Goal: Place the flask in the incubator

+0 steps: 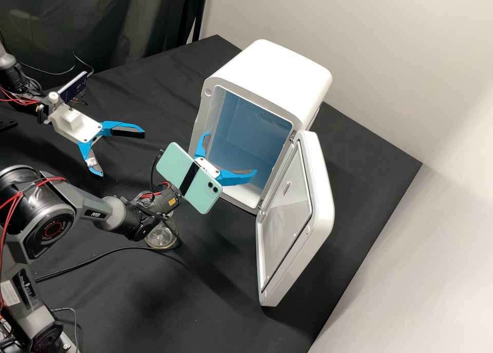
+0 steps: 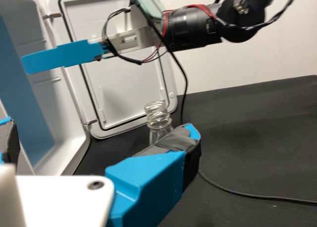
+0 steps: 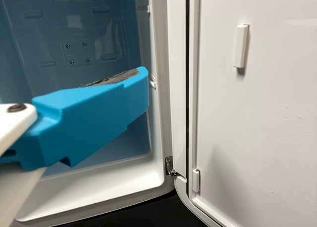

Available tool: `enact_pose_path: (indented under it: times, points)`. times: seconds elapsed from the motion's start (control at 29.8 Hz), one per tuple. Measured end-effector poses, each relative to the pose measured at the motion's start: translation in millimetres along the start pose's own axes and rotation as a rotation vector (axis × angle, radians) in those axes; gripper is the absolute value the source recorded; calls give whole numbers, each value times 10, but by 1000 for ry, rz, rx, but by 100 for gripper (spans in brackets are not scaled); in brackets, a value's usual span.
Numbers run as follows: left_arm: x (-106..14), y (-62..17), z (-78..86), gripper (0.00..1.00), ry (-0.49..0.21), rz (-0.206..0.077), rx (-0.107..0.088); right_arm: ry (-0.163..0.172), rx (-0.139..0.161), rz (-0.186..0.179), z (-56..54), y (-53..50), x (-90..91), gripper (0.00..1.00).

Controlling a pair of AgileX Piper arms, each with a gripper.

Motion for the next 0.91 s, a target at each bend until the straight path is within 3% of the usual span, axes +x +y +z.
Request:
enact_pose_path:
  times: [0.2, 0.37, 0.5, 0.77, 0.91]
  points:
    - [0, 17, 35, 100, -13, 5, -1, 0, 0, 0, 0, 0, 0, 100]
    - [-3, 8, 116, 100, -41, 0, -16, 0, 0, 0, 0, 0, 0, 100]
    - [13, 29, 222, 100, -81, 8, -12, 0, 0, 0, 0, 0, 0, 100]
    - [-38, -67, 489, 100, -170, -35, -23, 0, 0, 0, 0, 0, 0, 100]
    - [-58, -59, 541, 100, -189, -34, -21, 0, 0, 0, 0, 0, 0, 100]
